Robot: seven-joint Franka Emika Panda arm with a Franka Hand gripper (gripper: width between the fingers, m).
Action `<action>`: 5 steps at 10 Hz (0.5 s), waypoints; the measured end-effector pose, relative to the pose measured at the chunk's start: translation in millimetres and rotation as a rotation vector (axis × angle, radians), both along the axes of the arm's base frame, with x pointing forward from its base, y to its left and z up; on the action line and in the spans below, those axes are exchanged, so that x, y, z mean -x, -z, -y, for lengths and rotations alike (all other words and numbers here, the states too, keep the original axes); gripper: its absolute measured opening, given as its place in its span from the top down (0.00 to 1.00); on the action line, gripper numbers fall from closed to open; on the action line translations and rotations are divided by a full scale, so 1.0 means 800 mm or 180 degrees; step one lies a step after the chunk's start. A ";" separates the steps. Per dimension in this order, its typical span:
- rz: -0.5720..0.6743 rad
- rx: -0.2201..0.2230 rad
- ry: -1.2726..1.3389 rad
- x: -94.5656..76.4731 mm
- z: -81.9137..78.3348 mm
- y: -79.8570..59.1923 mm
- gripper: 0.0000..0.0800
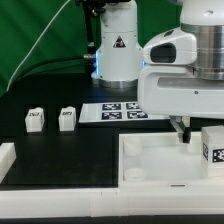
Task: Assemble one leg
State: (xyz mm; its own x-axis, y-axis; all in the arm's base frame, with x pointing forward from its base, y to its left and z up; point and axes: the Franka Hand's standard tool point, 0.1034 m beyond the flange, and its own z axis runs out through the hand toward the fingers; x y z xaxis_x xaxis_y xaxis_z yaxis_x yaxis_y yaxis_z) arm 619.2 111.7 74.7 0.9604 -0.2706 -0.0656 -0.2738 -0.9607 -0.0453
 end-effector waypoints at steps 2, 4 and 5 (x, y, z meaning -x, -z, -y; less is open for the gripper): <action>0.0047 -0.0003 -0.0735 -0.001 0.005 0.000 0.19; 0.0071 -0.0007 -0.1129 -0.002 0.008 0.000 0.19; 0.0069 -0.0006 -0.1103 -0.002 0.008 0.000 0.19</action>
Offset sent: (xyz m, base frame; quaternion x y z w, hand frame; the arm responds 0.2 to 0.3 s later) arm 0.0000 0.0000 0.0000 0.0000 0.0000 -0.1790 0.9838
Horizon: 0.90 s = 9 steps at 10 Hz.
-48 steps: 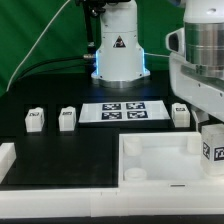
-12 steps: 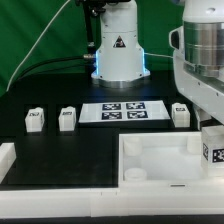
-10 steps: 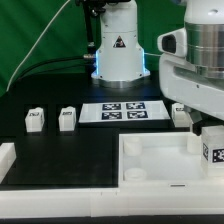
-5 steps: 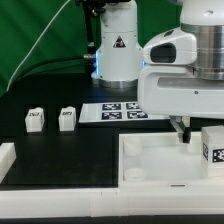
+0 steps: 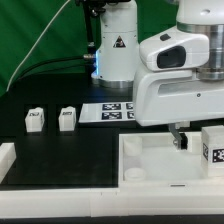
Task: Assemble one leg
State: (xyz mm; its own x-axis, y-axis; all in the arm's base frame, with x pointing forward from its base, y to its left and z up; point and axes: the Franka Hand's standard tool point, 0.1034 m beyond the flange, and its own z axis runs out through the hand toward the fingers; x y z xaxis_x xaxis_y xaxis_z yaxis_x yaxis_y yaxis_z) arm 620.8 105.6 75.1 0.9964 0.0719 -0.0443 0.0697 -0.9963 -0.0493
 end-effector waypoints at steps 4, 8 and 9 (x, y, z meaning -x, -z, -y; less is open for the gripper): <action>-0.0003 0.0002 0.0073 0.000 0.000 0.000 0.54; -0.0030 0.0020 0.0621 0.000 -0.001 0.000 0.64; -0.0055 0.0019 0.1029 0.000 -0.003 0.000 0.64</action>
Offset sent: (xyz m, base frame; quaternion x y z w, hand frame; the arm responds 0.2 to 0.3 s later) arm 0.0000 0.0000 0.0000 0.0000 0.0000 0.0000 1.0000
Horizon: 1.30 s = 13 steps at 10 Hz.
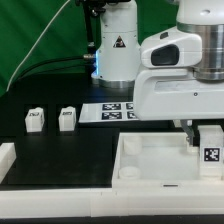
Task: Assemble one leg
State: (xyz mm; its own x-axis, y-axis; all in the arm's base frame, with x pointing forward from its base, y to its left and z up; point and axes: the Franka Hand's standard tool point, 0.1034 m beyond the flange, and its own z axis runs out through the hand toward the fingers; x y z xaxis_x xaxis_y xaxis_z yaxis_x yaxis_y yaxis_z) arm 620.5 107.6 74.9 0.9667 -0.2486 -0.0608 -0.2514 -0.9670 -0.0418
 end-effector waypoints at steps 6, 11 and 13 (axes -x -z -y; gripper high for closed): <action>-0.0144 0.0119 0.2271 0.006 -0.012 0.004 0.64; -0.0201 0.0137 0.3247 0.004 -0.010 0.003 0.64; -0.0198 0.0133 0.3175 0.005 -0.011 0.003 0.34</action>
Offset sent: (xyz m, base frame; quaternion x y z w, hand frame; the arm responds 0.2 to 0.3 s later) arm -0.0051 0.0028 0.0025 -0.0249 0.0026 0.3434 0.9389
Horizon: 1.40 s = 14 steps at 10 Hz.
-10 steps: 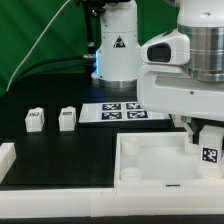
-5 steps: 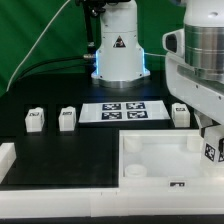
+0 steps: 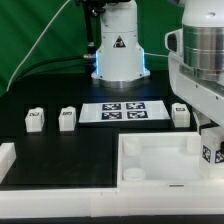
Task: Assemble one leg
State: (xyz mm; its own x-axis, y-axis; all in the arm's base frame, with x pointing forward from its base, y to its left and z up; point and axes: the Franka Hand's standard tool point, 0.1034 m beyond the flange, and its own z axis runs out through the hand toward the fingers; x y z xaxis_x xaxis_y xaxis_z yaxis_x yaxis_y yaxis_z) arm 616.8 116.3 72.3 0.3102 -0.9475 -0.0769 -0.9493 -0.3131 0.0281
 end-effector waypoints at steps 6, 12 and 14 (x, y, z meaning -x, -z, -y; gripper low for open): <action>0.0090 -0.0101 -0.2674 0.002 0.009 0.003 0.19; 0.0167 -0.0151 -0.4620 0.000 0.013 0.001 0.19; 0.0170 -0.0150 -0.4620 0.000 0.014 0.002 0.35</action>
Offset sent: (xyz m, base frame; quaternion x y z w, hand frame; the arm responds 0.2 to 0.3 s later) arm 0.0031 -0.0043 -0.0003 -0.0145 0.0022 -0.3577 0.9337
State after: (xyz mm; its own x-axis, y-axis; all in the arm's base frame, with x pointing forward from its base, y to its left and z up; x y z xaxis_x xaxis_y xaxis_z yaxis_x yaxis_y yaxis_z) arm 616.9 105.3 71.0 0.9782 0.1999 -0.0564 0.1982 -0.9796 -0.0336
